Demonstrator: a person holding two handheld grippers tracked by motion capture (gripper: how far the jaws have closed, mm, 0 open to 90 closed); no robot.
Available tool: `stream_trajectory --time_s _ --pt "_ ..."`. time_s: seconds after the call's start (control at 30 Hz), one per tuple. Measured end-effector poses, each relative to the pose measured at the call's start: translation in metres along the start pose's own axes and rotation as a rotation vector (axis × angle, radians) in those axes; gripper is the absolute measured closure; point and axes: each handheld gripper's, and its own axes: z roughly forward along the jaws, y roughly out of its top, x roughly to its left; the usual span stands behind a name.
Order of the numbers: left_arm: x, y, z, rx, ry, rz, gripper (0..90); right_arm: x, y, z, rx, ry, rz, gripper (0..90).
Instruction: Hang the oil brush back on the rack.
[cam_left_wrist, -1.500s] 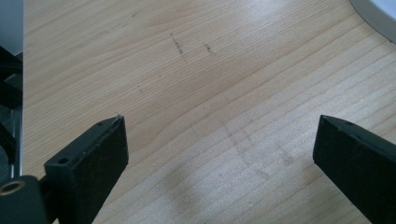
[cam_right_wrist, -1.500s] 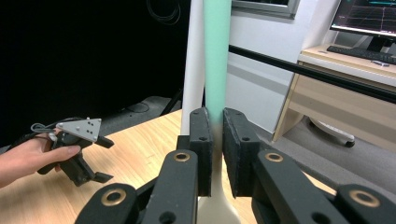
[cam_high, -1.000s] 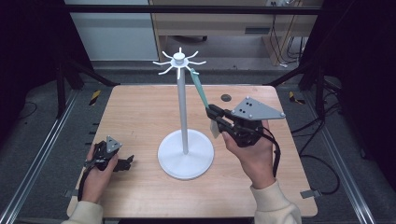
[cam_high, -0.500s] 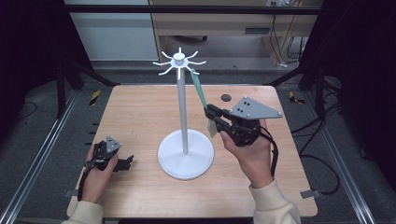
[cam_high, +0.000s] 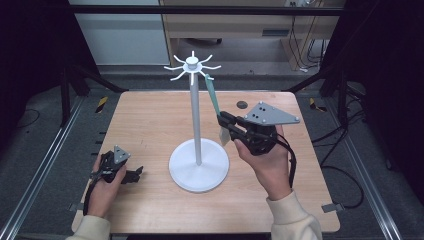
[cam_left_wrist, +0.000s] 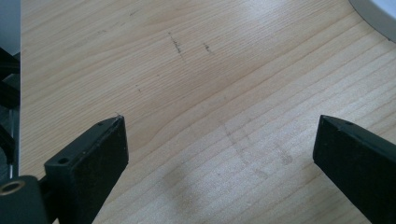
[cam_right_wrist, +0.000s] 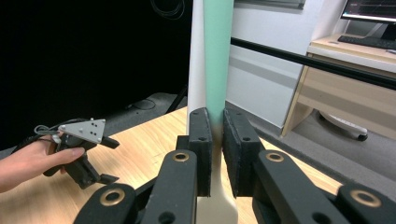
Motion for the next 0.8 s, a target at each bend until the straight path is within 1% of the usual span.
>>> stream_trajectory --time_s 0.23,0.5,0.67,0.8 --pt "0.0 0.0 0.0 0.0 0.0 0.0 2.9 -0.001 0.001 0.002 -0.001 0.004 0.006 81.0" --pt "0.0 0.0 0.0 0.0 0.002 -0.002 2.8 -0.002 0.004 -0.003 0.011 0.0 -0.008 80.2" --pt "0.001 0.0 0.0 -0.002 0.003 -0.006 2.8 -0.005 0.003 -0.011 0.032 -0.022 -0.021 79.5" --pt "0.001 0.0 0.0 0.001 0.003 -0.002 2.9 -0.012 0.0 -0.019 0.045 -0.049 -0.017 78.5"
